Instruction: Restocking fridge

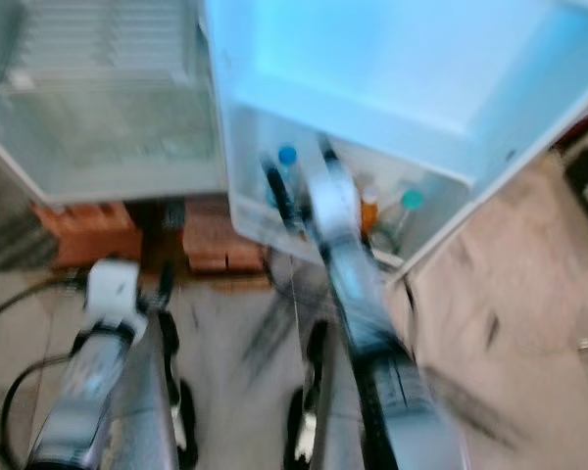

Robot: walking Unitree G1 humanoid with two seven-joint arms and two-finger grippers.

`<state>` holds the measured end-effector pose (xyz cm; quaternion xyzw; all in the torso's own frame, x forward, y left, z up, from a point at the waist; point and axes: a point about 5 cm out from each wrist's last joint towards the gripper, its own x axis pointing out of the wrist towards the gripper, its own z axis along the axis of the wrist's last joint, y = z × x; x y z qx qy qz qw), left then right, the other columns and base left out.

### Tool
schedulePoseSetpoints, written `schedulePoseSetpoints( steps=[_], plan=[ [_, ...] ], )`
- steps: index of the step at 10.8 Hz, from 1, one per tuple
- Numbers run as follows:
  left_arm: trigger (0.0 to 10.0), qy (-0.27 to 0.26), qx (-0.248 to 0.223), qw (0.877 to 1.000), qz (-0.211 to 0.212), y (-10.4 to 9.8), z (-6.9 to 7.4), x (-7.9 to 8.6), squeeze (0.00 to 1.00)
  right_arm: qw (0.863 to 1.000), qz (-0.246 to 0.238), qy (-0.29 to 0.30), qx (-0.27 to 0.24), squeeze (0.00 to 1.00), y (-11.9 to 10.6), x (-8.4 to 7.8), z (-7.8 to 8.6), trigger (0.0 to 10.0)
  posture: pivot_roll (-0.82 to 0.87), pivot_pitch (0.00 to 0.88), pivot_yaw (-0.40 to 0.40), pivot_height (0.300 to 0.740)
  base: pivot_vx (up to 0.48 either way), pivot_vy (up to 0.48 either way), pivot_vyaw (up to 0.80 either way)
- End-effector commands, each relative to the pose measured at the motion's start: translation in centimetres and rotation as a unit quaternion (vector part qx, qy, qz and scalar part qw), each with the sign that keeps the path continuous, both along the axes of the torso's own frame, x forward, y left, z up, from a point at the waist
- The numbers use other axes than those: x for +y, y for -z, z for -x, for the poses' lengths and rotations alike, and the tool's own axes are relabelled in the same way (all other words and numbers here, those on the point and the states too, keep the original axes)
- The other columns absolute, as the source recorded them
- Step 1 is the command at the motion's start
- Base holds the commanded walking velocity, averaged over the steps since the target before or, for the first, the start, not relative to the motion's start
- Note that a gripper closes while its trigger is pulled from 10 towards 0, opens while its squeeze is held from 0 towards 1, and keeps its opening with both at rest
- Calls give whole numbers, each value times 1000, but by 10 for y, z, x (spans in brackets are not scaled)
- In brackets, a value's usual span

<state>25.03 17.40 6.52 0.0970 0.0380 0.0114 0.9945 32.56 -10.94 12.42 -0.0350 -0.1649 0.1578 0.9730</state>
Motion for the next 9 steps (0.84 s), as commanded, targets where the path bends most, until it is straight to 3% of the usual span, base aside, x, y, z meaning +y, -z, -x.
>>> schedulePoseSetpoints(
  steps=[1,2,3,4,5,7,9],
  plan=[
    [10000,-3,-1,1000,4,2,9,3,0,999,-18,19,23,1000,9,-12,12,10000,190,85,-93,532,0,0,0],
    [10000,-11,-2,1000,3,2,15,11,0,994,-21,67,82,0,35,-28,32,10000,184,57,-81,532,0,0,0],
    [10000,-19,-2,1000,-1,2,16,19,0,991,-14,83,104,0,46,-33,43,10000,175,41,-70,532,0,0,0],
    [10000,-36,-9,999,-3,-1,11,28,0,992,-35,75,95,0,42,-33,47,10000,162,30,-52,537,0,0,0],
    [10000,-35,-25,999,-6,-9,4,31,0,993,-15,88,76,0,34,-38,43,10000,166,31,-43,556,0,0,0],
    [10000,-32,-60,998,-4,-26,-8,30,0,988,-36,120,86,0,29,-49,37,10000,163,35,-46,585,0,0,0],
    [10000,-51,-75,995,42,-39,-10,28,0,985,-58,127,105,0,27,-46,41,10000,162,39,-46,609,0,0,0]
  ],
)
